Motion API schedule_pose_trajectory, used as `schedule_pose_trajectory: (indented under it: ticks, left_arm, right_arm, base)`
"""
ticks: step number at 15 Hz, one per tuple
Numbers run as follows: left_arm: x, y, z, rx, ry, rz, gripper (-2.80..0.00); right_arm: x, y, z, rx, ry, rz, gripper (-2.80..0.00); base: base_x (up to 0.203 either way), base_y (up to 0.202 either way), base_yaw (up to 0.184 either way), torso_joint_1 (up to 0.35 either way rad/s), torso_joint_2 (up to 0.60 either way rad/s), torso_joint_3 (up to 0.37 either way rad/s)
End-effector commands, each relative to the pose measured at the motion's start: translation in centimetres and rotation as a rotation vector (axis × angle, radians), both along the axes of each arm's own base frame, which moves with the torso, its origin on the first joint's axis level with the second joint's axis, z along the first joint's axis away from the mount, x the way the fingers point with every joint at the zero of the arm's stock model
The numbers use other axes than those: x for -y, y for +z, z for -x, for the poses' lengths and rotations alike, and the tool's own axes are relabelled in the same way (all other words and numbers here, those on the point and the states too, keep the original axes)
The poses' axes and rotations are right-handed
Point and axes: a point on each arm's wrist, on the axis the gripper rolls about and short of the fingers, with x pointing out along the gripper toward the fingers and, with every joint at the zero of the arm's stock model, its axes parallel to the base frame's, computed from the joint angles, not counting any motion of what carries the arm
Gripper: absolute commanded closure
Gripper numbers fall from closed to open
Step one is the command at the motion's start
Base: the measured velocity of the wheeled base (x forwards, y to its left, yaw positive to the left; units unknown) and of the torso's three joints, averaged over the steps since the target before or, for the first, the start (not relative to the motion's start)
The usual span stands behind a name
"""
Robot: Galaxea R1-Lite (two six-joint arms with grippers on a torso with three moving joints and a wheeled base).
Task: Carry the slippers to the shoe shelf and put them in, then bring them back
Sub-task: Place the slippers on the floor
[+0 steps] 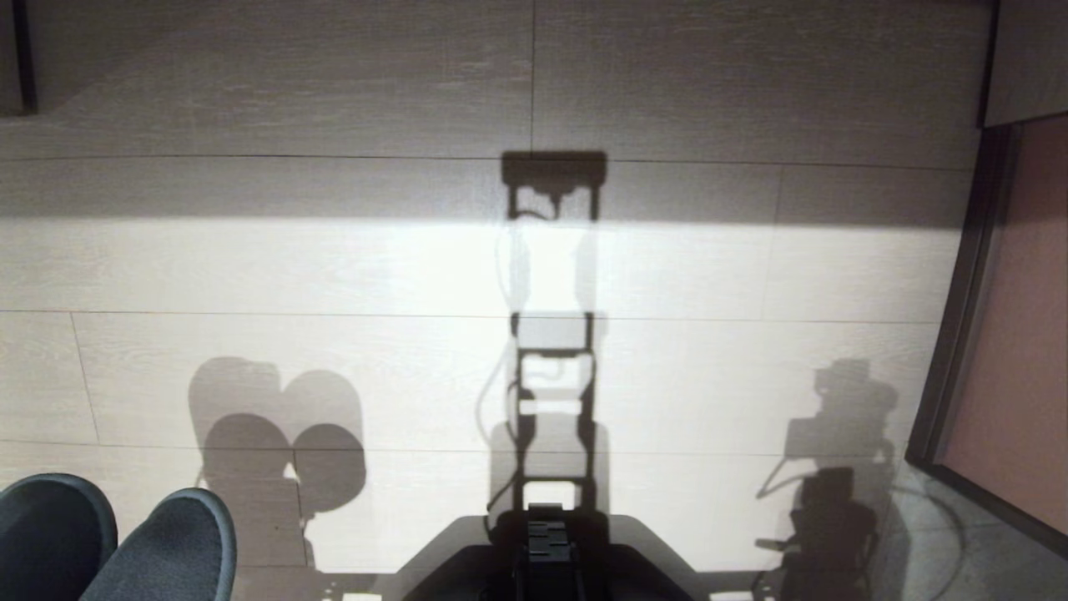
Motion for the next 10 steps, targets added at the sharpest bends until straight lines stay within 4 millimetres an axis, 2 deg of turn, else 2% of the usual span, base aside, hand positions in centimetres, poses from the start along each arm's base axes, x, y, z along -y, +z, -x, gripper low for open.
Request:
schedule_pose_trajectory:
  ticks: [1, 4, 5, 8, 10]
  left_arm:
    - [0.0, 2.4, 0.8, 0.094, -0.021, -0.004, 0.00]
    - [0.1, 6.9, 2.4, 0.148, -0.050, -0.015, 0.00]
    - [0.1, 8.2, 2.3, 0.122, -0.052, -0.014, 0.00]
    - [0.1, 11.9, 0.9, 0.055, -0.051, 0.006, 0.00]
    - [0.1, 13.9, -2.1, 0.000, -0.048, 0.036, 0.00]
  right_arm:
    - [0.0, 0.0, 0.0, 0.002, 0.000, 0.000, 0.00]
    - [0.0, 0.0, 0.0, 0.002, 0.000, 0.000, 0.00]
    - [0.0, 0.0, 0.0, 0.002, 0.000, 0.000, 0.00]
    - [0.0, 0.0, 0.0, 0.002, 0.000, 0.000, 0.00]
    - [0.0, 0.0, 0.0, 0.002, 0.000, 0.000, 0.00]
  base:
    - [0.000, 0.000, 0.000, 0.000, 0.00, 0.000]
    - [0.000, 0.000, 0.000, 0.000, 0.00, 0.000]
    - [0.000, 0.000, 0.000, 0.000, 0.00, 0.000]
    - [0.000, 0.000, 0.000, 0.000, 0.00, 0.000]
    - [0.000, 0.000, 0.000, 0.000, 0.00, 0.000]
